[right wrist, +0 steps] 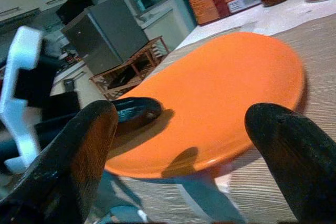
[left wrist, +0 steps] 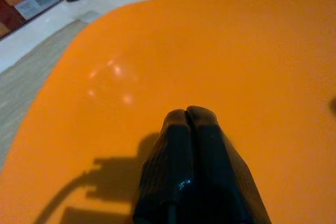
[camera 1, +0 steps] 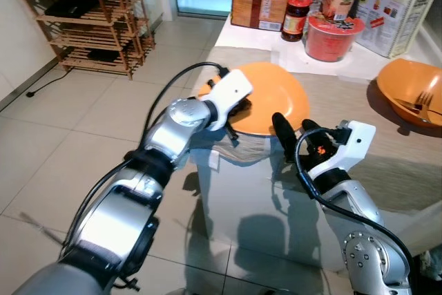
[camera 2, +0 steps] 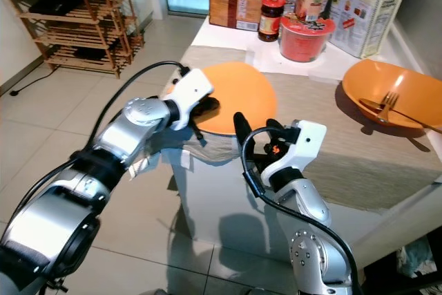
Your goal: Setting the table
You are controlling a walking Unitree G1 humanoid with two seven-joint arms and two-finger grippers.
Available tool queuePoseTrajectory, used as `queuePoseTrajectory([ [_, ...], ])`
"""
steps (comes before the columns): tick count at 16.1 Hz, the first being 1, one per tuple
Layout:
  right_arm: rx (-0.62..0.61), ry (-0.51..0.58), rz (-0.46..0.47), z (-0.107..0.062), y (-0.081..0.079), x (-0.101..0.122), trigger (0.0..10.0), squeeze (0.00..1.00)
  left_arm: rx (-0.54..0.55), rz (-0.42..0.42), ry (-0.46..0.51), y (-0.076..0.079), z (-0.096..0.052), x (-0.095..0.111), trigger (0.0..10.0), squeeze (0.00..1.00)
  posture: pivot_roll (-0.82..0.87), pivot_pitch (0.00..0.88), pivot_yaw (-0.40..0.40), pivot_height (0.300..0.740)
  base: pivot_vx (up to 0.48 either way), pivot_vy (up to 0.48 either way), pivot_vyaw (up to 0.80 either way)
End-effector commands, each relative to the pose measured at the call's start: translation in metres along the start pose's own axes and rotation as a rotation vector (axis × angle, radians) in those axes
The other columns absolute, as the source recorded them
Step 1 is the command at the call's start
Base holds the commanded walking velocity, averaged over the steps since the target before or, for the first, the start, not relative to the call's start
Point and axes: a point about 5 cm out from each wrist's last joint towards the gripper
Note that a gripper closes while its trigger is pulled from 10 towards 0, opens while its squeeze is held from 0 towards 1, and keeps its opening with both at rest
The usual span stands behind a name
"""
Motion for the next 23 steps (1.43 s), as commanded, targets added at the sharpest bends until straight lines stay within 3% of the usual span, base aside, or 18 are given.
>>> queuePoseTrajectory([
  [1,-0.004,-0.002,-0.009,-0.002,-0.002,0.001,10.0,0.00,-0.024,0.013,-0.053,0.003,0.003,-0.006,10.0,0.00,-0.13,0.001,0.048,0.740,0.000,0.000,0.00],
  [4,-0.005,-0.010,-0.008,-0.003,-0.004,0.001,10.0,0.00,-0.081,0.048,-0.096,0.012,0.011,-0.005,10.0,0.00,-0.14,0.004,0.051,0.740,0.000,0.000,0.00],
  [16,-0.018,-0.030,-0.001,-0.003,-0.003,-0.007,10.0,0.00,-0.282,0.085,0.142,0.052,0.034,0.054,10.0,0.00,-0.14,0.000,0.069,0.740,0.000,0.000,0.00],
  [19,-0.015,-0.030,-0.008,-0.002,-0.004,-0.008,10.0,0.00,-0.205,0.062,0.222,0.040,0.030,0.065,10.0,0.00,-0.14,0.000,0.069,0.740,0.000,0.000,0.00],
  [20,-0.030,-0.010,-0.024,-0.002,-0.003,-0.006,10.0,0.00,-0.044,0.006,0.293,0.020,0.021,0.067,10.0,0.00,-0.14,0.000,0.068,0.740,0.000,0.000,0.00],
  [21,-0.045,0.004,-0.029,-0.002,-0.002,-0.004,10.0,0.00,0.025,-0.022,0.312,0.010,0.016,0.064,10.0,0.00,-0.14,0.000,0.066,0.740,0.000,0.000,0.00],
  [23,-0.103,0.030,-0.088,-0.006,0.010,0.001,10.0,0.00,0.254,-0.181,0.348,-0.013,-0.005,0.029,10.0,0.00,-0.13,0.000,0.058,0.740,0.000,0.000,0.00],
])
Point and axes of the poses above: a point about 5 cm out from each wrist's last joint towards the gripper, its own z axis pointing out of the wrist towards the gripper, its own x axis along the axis of the wrist's last joint, y = z × x
